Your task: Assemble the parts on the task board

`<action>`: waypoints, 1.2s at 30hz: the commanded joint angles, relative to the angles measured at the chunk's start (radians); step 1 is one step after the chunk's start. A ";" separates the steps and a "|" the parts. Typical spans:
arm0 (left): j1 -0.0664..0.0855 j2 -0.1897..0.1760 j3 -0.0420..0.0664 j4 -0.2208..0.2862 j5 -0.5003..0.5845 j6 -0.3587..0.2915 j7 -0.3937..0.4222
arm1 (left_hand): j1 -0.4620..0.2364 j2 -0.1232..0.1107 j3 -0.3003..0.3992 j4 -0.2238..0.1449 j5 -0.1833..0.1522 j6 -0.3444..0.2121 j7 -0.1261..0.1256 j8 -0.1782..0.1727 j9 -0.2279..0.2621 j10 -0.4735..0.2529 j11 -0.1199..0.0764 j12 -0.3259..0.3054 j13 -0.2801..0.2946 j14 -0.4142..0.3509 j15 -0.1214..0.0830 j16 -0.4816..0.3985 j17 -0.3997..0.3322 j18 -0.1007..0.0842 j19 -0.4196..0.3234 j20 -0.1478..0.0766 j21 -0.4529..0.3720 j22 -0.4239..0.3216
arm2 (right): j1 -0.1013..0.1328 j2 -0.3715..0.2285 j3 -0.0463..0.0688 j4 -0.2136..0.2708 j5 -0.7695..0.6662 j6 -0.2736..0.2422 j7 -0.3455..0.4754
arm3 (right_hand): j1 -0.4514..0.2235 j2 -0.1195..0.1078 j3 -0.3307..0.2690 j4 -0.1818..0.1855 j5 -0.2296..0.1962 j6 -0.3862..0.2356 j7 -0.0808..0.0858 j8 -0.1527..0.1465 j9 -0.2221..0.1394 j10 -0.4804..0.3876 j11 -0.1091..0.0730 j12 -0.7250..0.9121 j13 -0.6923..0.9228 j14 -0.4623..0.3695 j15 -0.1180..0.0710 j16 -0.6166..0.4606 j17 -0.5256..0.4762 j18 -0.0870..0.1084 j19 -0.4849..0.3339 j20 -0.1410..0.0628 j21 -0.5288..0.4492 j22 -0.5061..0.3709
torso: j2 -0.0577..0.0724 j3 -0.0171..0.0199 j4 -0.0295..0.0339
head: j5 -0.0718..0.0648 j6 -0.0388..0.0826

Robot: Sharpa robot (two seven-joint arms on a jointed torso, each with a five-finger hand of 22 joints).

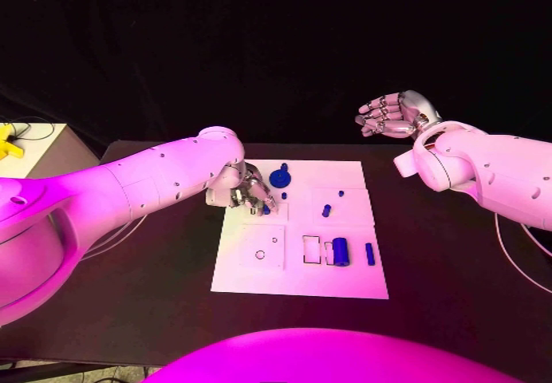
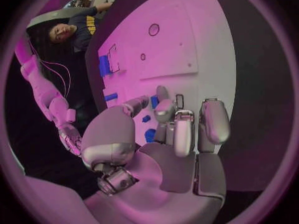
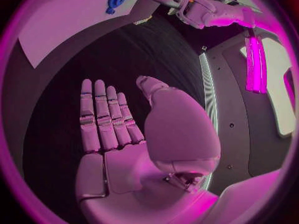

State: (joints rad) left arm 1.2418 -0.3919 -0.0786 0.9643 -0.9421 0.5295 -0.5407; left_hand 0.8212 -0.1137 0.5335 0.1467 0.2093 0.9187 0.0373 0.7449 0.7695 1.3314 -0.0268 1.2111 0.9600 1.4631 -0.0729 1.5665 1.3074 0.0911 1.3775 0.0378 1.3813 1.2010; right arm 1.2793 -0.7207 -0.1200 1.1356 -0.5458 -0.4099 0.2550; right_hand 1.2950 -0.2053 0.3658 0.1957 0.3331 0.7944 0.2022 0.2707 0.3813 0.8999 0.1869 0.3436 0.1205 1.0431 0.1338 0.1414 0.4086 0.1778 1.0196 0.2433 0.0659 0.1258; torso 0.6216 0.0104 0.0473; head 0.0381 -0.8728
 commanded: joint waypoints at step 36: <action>0.028 -0.148 0.197 0.166 -0.015 0.015 0.018 | 0.182 0.025 -0.001 0.080 -0.150 -0.225 0.097 -0.161 -0.074 -0.297 0.082 -0.243 -0.337 0.041 0.061 -0.115 0.124 0.019 -0.102 0.055 -0.121 -0.170 | -0.011 0.000 0.000 -0.025 -0.001 0.021 0.020 | -0.009 0.002 0.002 -0.007 0.008 -0.005 0.045 -0.004 -0.002 0.008 -0.003 0.008 -0.005 0.007 0.000 -0.005 -0.003 0.007 0.001 -0.001 0.002 -0.005 | 0.001 0.0021 0.0008 | -0.004 0.000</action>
State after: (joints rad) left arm 1.2642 -0.5392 0.1158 1.1339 -0.9527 0.5247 -0.5383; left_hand 0.9997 -0.0882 0.5288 0.2235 0.0621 0.7009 0.1325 0.5888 0.6995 1.0424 0.0540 0.9716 0.6261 1.4658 -0.0165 1.4526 1.3074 0.0911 1.2785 0.0897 1.2642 1.0343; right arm 1.2689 -0.7198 -0.1200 1.1120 -0.5458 -0.4028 0.2587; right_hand 1.2950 -0.2053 0.3686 0.1929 0.3369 0.7944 0.2022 0.2707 0.3805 0.9035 0.1833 0.3474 0.1168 1.0431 0.1338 0.1414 0.4066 0.1778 1.0196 0.2433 0.0659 0.1225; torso 0.6215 0.0122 0.0478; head 0.0319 -0.8728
